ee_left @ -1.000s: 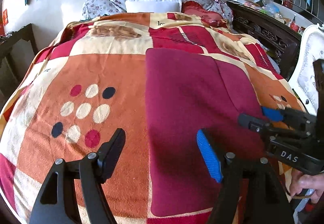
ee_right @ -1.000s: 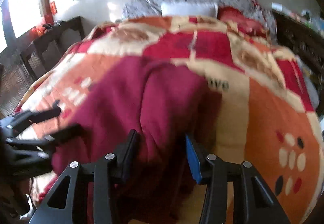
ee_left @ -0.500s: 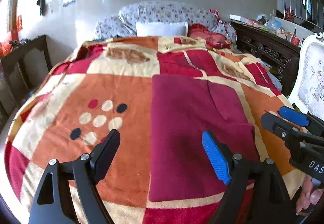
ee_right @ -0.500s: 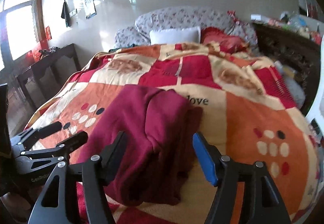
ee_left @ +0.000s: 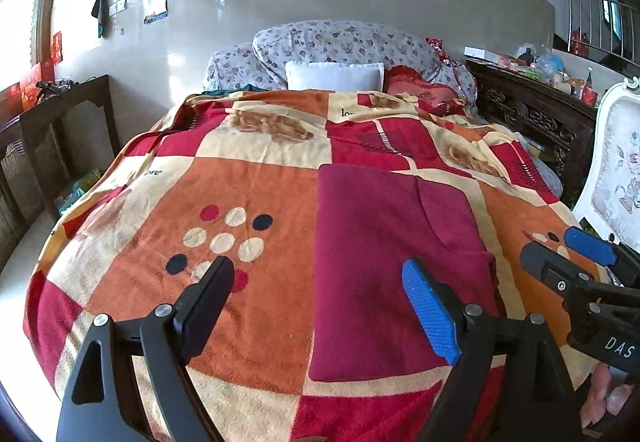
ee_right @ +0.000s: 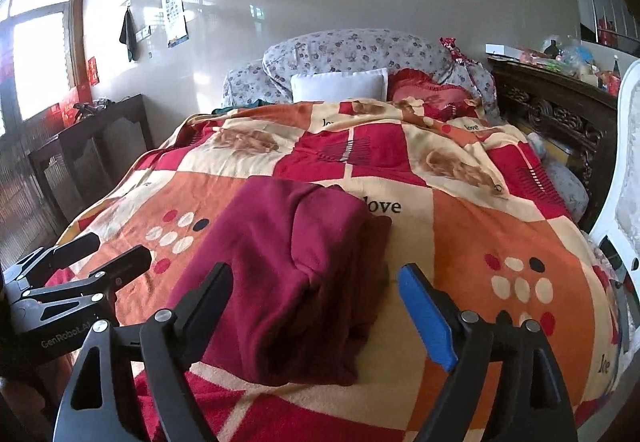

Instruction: Fold small clothes

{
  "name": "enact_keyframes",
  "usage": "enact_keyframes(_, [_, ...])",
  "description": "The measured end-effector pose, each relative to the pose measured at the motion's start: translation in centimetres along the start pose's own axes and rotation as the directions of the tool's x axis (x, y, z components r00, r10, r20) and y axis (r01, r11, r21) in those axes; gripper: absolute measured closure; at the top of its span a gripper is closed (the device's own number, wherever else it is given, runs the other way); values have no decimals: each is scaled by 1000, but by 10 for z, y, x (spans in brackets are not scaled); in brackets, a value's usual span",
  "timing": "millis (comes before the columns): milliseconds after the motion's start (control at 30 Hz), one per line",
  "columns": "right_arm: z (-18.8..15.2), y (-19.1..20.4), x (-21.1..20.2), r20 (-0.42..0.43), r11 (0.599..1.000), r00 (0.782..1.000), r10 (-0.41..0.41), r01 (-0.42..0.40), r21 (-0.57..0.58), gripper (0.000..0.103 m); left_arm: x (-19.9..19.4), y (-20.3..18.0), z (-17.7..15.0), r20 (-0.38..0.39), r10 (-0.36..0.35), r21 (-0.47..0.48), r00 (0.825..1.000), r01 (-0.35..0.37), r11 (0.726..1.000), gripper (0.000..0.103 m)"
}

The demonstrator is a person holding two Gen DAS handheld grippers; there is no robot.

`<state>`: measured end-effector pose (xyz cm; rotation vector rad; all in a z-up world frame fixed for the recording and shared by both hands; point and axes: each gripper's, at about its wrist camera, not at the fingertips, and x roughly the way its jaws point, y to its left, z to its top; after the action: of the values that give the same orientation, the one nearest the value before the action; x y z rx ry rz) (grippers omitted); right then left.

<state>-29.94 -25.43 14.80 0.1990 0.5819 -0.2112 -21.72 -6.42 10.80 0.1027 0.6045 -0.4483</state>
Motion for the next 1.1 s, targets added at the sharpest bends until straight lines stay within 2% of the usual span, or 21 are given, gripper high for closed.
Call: enact_keyframes(1100, [-5, 6, 12, -53, 1000, 998, 21, -21, -2, 10, 5, -4, -2, -5, 12, 14, 1000, -12, 1000, 18])
